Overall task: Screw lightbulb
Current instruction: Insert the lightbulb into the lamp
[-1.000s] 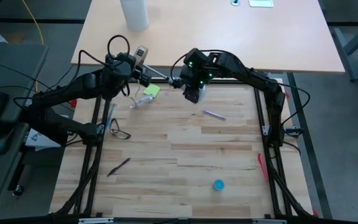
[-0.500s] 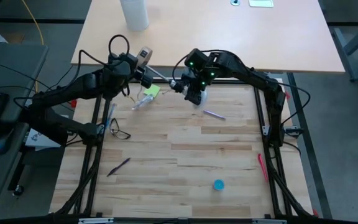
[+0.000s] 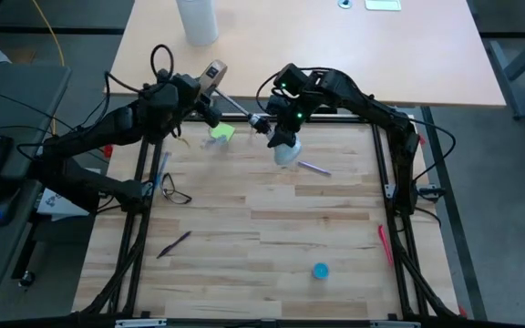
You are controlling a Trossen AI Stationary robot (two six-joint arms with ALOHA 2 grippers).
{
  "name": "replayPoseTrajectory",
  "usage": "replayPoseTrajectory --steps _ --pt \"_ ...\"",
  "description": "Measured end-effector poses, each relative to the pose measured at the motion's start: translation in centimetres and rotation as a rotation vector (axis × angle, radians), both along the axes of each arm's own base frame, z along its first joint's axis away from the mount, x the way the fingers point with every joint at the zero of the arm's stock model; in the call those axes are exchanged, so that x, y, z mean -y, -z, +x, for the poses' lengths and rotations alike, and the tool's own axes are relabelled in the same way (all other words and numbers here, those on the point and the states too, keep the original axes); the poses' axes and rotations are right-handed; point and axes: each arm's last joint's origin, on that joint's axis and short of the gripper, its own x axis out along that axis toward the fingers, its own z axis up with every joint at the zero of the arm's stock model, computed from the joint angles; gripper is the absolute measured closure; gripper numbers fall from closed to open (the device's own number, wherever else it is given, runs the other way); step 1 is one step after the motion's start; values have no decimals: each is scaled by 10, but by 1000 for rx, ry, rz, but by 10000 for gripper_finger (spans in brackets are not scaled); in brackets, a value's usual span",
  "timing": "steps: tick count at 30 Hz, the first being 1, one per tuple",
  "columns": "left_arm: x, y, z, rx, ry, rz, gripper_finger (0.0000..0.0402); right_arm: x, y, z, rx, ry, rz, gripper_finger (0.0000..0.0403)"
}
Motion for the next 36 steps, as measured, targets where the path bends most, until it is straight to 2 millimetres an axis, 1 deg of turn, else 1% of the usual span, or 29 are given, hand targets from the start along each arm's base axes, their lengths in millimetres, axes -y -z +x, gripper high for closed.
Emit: replayPoseTrajectory --steps 5,9,14,19,24,36 --pt "1 -2 1 -40 56 35 280 2 0 -1 13 -15 35 258" --pt "0 -1 1 -64 50 39 278 3 0 -1 18 -19 30 258" --pt "-5 1 -6 -44 -17 3 276 6 0 1 56 -41 -62 258" --pt "-11 2 -12 -3 -46 -41 275 7 2 -1 15 -32 -126 258" --pt "-12 7 -16 -10 -70 -83 274 9 4 -3 -32 -10 -194 258" --pt "-12 10 -18 -24 -81 -106 273 8 4 -5 -58 -2 -204 258"
